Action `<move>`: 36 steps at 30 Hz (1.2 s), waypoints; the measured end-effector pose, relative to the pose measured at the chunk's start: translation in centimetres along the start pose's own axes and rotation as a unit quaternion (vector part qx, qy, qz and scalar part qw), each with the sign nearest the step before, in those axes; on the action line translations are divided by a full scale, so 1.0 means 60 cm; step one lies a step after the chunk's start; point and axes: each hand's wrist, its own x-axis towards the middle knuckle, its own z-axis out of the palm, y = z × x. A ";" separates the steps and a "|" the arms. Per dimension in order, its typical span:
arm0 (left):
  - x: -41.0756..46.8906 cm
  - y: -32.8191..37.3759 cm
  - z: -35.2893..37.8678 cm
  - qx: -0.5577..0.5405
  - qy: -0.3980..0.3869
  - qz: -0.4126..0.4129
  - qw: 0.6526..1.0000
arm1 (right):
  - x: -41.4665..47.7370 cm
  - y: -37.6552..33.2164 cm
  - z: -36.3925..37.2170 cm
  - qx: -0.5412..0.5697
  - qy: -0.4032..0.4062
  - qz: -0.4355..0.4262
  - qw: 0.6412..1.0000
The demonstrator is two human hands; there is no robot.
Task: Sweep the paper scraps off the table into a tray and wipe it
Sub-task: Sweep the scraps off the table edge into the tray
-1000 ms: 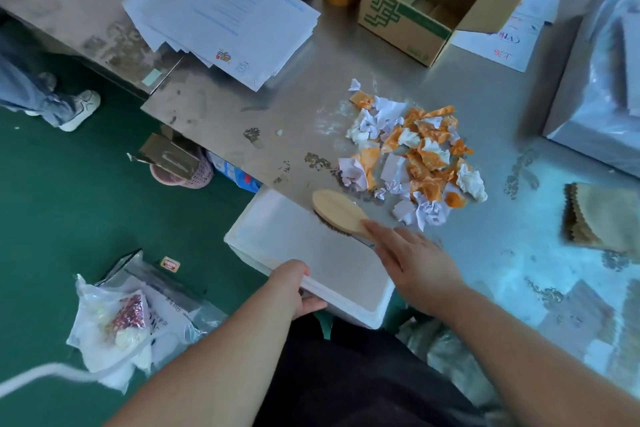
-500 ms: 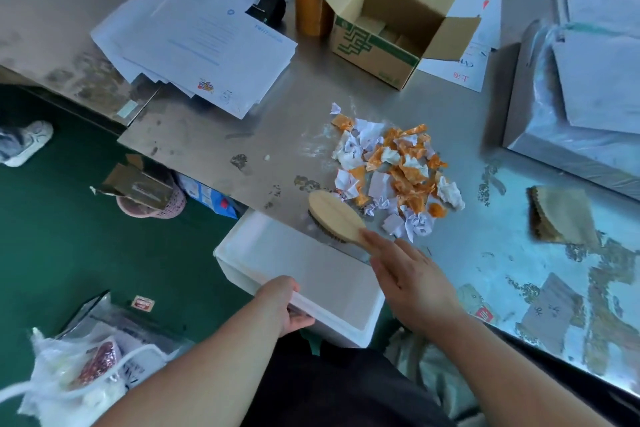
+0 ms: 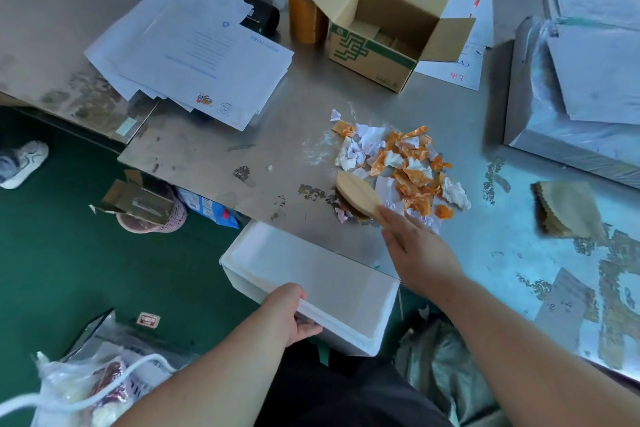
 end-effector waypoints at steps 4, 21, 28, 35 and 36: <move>0.000 0.001 0.002 0.007 -0.003 -0.004 1.000 | -0.048 0.001 0.027 0.010 -0.012 -0.005 1.000; -0.010 0.005 0.017 -0.016 0.004 0.005 1.000 | -0.158 -0.001 0.084 0.037 0.010 -0.036 0.999; -0.020 0.009 0.023 0.004 0.014 -0.015 1.000 | -0.133 0.001 0.057 0.039 0.054 0.003 0.998; -0.025 0.009 0.030 0.006 0.019 -0.024 1.000 | -0.114 0.010 0.056 0.037 0.015 0.024 0.999; -0.026 0.009 0.030 0.005 0.019 -0.024 0.999 | -0.117 0.010 0.058 0.038 0.009 0.018 0.999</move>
